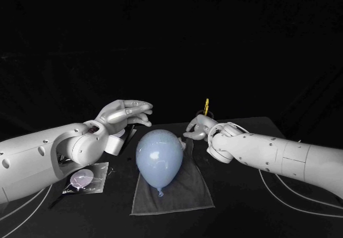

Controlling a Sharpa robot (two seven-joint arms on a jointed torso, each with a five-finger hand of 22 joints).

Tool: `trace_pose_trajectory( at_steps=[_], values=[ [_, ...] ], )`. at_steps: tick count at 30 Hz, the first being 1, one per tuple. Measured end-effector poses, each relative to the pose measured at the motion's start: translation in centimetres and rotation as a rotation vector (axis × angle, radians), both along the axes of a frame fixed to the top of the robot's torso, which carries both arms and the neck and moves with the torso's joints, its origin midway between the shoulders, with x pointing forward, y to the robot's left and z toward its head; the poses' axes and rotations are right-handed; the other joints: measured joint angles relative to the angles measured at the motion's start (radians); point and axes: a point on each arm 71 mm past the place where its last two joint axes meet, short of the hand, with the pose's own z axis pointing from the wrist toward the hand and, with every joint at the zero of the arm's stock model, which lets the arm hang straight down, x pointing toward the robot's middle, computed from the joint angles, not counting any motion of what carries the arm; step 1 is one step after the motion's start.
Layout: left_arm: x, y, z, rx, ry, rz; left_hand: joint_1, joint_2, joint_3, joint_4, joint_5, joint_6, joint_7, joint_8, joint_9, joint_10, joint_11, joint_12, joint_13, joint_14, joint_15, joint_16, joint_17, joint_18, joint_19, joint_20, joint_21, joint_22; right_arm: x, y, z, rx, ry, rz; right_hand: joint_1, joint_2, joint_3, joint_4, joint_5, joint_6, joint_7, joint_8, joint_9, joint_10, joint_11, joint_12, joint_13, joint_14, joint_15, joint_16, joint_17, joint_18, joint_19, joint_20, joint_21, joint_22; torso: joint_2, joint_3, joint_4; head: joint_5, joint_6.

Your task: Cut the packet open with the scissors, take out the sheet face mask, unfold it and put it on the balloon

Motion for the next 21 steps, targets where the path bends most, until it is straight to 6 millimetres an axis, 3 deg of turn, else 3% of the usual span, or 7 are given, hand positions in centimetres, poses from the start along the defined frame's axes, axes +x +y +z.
trace_pose_trajectory(
  at_steps=[8,21],
  values=[
    [-0.1,-0.1,0.2,-0.004,-0.001,-0.004,0.0,0.0,0.0,0.0,0.0,0.0,0.0,0.0,-0.001,0.0,0.0,-0.005,-0.002,0.0,0.0,-0.004,-0.002,0.0,0.0,0.0,-0.005,-0.002,0.0,1.4,-1.8,-0.026,0.052,0.002,0.0,0.0,-0.004,0.004,0.0,-0.001,-0.002,0.0,-0.002,0.0,0.0,0.008,0.006,0.0,0.0,0.005,0.0,0.0,0.002,0.005,0.005,0.0,0.0,-0.0001,0.0,-0.002,-0.008],
    [-0.3,-0.2,0.5,-0.01,-0.002,-0.013,0.0,0.0,-0.003,0.003,0.0,-0.004,0.004,-0.004,-0.003,0.0,0.0,-0.009,-0.006,0.0,0.0,-0.004,-0.005,-0.001,0.0,0.0,-0.005,-0.006,0.4,1.8,-3.2,-0.068,0.078,-0.024,0.0,0.0,-0.01,0.004,0.0,0.003,-0.004,-0.004,-0.002,0.0,0.0,0.008,0.006,0.0,0.0,0.004,0.001,0.0,0.002,0.005,0.005,0.0,0.0,0.0014,-0.0002,-0.002,-0.013]
  ],
)
